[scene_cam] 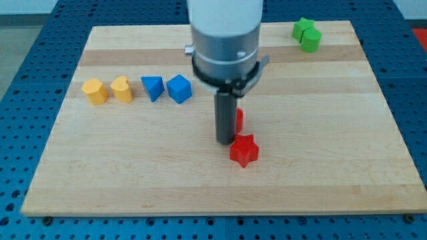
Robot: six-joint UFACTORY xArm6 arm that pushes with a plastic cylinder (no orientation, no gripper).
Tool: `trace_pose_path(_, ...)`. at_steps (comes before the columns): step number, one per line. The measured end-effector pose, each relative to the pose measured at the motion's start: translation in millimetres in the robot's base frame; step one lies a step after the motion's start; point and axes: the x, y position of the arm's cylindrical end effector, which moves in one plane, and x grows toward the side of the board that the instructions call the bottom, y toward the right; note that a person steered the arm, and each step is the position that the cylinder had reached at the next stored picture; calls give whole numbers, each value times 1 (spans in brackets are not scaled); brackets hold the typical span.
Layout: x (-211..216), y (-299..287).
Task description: Place the red circle to the right of the blue cube
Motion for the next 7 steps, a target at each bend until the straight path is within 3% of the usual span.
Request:
trace_pose_path(1,-42,2)
trace_pose_path(3,-35,29)
trace_pose_path(5,-56,11)
trace_pose_path(7,-53,88)
